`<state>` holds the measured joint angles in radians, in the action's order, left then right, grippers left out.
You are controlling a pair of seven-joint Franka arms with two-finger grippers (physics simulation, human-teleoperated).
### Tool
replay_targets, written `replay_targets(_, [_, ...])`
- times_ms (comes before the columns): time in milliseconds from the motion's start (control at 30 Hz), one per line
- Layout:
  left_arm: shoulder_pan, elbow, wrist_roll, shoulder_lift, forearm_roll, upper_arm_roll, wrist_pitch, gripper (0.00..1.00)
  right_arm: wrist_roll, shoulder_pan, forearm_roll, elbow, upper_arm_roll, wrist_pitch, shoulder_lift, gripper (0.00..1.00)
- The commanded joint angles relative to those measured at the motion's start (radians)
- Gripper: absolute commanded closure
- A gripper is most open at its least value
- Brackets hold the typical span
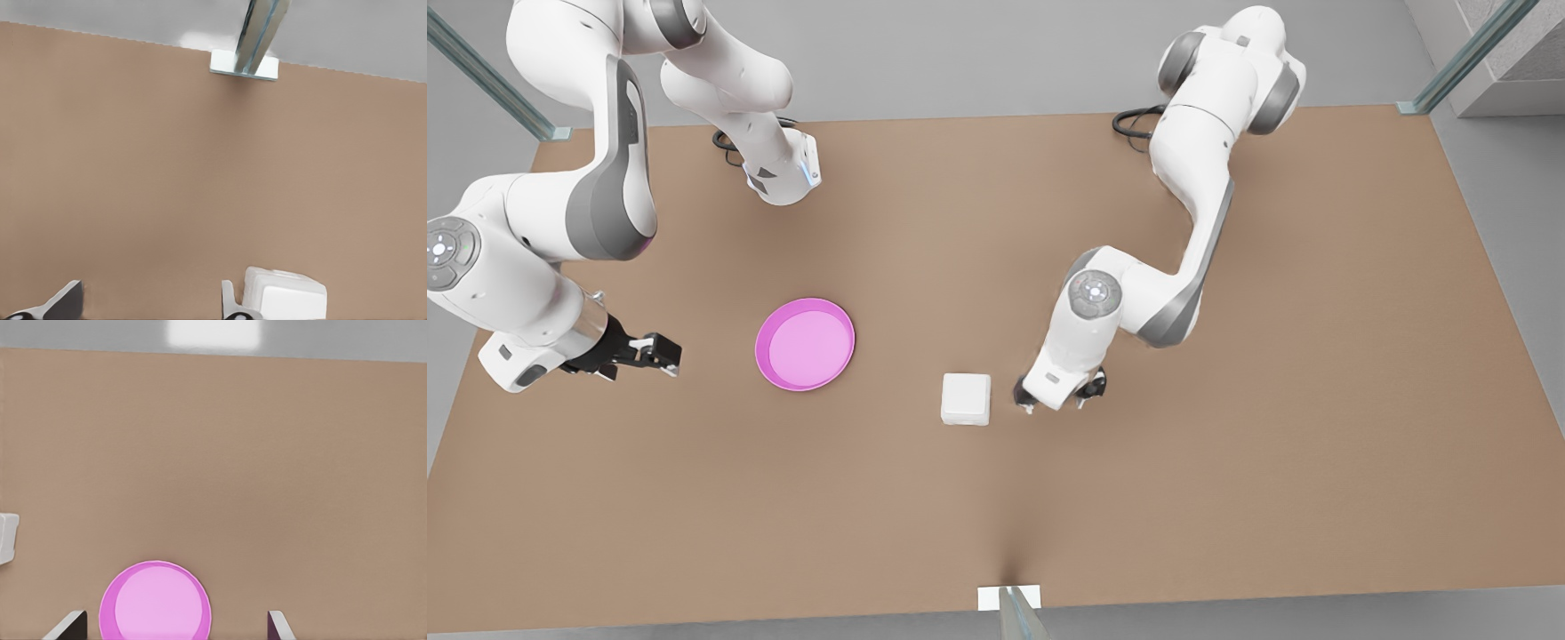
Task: Pack egg into the box and close the box lid
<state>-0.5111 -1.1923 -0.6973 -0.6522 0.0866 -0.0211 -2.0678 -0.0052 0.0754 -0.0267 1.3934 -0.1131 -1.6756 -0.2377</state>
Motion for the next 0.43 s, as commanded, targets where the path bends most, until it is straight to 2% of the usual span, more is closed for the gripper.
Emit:
replay_targets(0, [0.095, -0.001, 0.401, 0.082, 0.067, 0.003, 0.274, 0.00, -0.055, 0.000, 0.001, -0.001, 0.000, 0.000, 0.001, 0.00])
replay_targets(100, [0.344, -0.021, 0.625, 0.258, -0.090, -0.037, 0.571, 0.00, -0.055, 0.001, 0.001, -0.001, 0.000, 0.000, 0.001, 0.00])
replay_targets(133, [0.361, -0.127, 0.625, 0.374, -0.090, -0.034, 0.558, 0.00, -0.055, 0.001, 0.001, -0.001, 0.000, 0.000, 0.001, 0.00])
replay_targets(167, [0.364, -0.317, 0.621, 0.508, -0.079, -0.034, 0.427, 0.00, -0.056, 0.001, 0.001, -0.001, 0.001, 0.000, 0.001, 0.00])
replay_targets(400, [0.359, -0.317, 0.613, 0.513, -0.079, -0.036, 0.433, 0.00, -0.058, 0.011, 0.001, -0.002, 0.001, 0.000, 0.001, 0.00])
